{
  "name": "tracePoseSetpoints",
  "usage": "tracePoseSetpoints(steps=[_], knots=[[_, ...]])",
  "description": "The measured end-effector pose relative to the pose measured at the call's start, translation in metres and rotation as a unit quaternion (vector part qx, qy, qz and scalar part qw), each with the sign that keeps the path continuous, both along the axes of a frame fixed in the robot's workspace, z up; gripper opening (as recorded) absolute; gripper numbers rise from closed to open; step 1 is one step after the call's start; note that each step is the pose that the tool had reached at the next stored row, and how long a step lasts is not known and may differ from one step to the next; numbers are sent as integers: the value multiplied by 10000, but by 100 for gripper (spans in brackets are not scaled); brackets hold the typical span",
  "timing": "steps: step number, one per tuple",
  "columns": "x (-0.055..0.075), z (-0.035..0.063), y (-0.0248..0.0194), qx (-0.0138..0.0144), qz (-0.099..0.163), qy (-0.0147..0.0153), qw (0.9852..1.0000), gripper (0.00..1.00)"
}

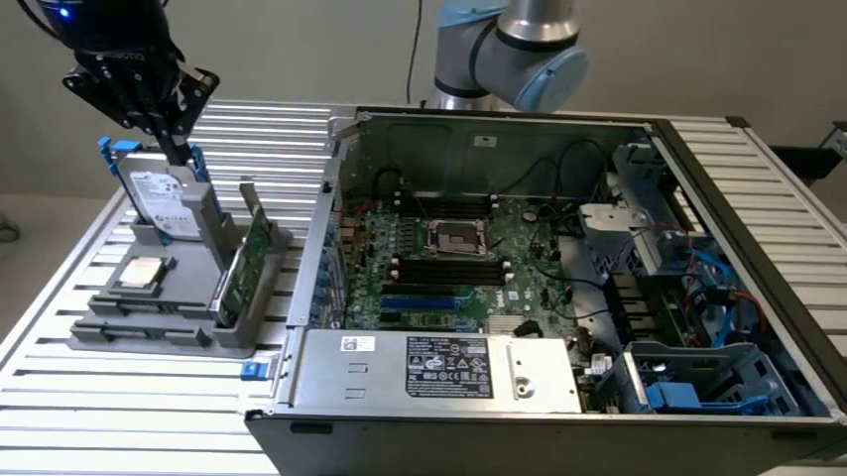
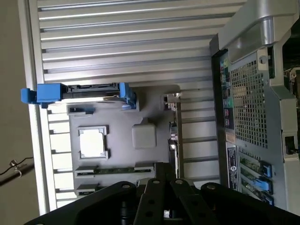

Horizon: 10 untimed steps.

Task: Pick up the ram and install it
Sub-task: 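Reach for the ram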

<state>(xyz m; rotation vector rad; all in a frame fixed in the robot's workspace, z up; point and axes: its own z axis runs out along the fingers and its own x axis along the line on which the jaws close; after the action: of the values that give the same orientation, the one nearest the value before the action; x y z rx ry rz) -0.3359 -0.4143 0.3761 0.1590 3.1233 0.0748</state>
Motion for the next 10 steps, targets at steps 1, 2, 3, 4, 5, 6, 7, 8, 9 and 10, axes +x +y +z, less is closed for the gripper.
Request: tracePoseSetpoints(steps=[1, 2, 3, 4, 5, 6, 7, 8, 9, 10], knots=[[-34, -7, -11, 0, 1, 0, 10000, 11], [-66, -14, -23, 0, 2, 0, 10000, 11], [-96, -21, -36, 0, 3, 0, 10000, 11], [-124, -28, -50, 0, 5, 0, 10000, 11], [-150, -36, -66, 0, 7, 0, 10000, 11], [-172, -44, -82, 0, 9, 0, 10000, 11], [-193, -51, -97, 0, 11, 1, 10000, 11], [-214, -59, -112, 0, 12, 1, 10000, 11], [-234, -67, -127, 0, 14, 1, 10000, 11], [-254, -74, -142, 0, 15, 2, 10000, 11]])
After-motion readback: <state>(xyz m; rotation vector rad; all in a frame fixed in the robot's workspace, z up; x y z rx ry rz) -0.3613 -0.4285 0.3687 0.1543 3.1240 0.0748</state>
